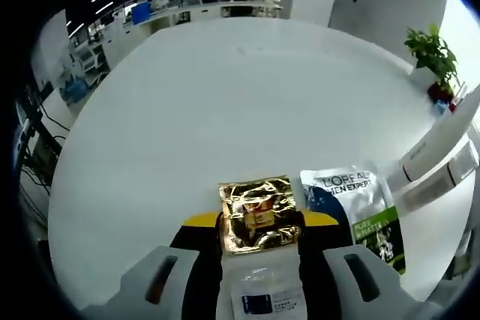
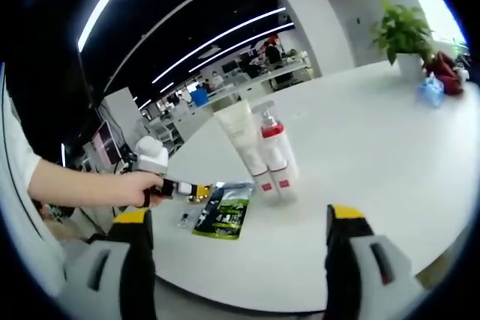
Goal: Arrange the skincare products in the storage area until every visible bottle or jar stands upright without overlapping.
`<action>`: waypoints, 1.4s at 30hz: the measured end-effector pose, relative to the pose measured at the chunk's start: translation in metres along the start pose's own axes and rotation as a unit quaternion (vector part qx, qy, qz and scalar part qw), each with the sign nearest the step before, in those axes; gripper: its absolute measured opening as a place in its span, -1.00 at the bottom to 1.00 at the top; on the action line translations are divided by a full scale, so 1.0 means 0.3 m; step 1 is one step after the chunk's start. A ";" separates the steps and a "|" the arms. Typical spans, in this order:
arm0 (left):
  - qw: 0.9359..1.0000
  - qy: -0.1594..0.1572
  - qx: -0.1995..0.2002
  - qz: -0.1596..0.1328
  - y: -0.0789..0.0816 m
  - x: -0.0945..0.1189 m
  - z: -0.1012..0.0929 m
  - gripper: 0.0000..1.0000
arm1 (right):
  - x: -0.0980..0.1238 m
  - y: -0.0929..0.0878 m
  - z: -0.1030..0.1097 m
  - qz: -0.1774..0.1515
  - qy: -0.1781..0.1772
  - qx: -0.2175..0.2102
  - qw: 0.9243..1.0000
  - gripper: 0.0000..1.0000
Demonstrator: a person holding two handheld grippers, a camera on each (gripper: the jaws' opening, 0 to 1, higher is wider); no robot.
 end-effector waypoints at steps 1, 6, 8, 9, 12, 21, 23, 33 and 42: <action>1.000 0.000 -0.002 0.001 -0.001 -0.001 -0.001 -0.28 | 0.000 0.000 0.000 0.000 0.000 0.000 1.000 0.92; 1.000 0.003 -0.003 0.002 -0.010 -0.003 -0.002 -0.27 | 0.000 0.000 -0.002 -0.001 -0.001 0.000 1.000 0.92; 1.000 0.003 -0.002 0.004 -0.012 -0.002 -0.004 -0.26 | 0.000 0.000 -0.002 -0.001 -0.001 -0.001 1.000 0.92; 1.000 0.002 -0.001 0.005 -0.011 -0.001 -0.004 -0.25 | 0.000 0.000 -0.002 -0.001 -0.001 -0.001 1.000 0.92; 1.000 -0.001 0.001 0.005 -0.009 -0.002 -0.003 -0.22 | 0.000 0.000 -0.002 0.000 -0.001 -0.001 1.000 0.92; 1.000 -0.013 0.003 0.003 -0.010 0.004 -0.002 -0.19 | 0.000 0.001 0.000 -0.002 0.000 0.000 1.000 0.92; 1.000 -0.018 0.005 0.000 -0.011 0.010 -0.001 -0.16 | 0.000 0.001 0.000 -0.002 0.000 0.000 1.000 0.92; 0.999 -0.034 -0.006 -0.004 -0.032 0.048 0.014 -0.03 | -0.001 0.001 0.004 -0.001 0.005 0.006 1.000 0.92; 0.994 -0.104 -0.021 -0.017 -0.064 0.127 0.019 0.19 | -0.003 0.000 0.011 0.004 0.013 0.016 1.000 0.92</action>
Point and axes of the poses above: the point that each gripper's makers call its tool centre point, and the gripper's own axes: x roughly backward along the fingers, z roughly to its left, y roughly out of its top, the point moved 10 cm from there along x, roughly backward along the fingers, and after that the axes turned 4 degrees about x, right-handed, at the moved point
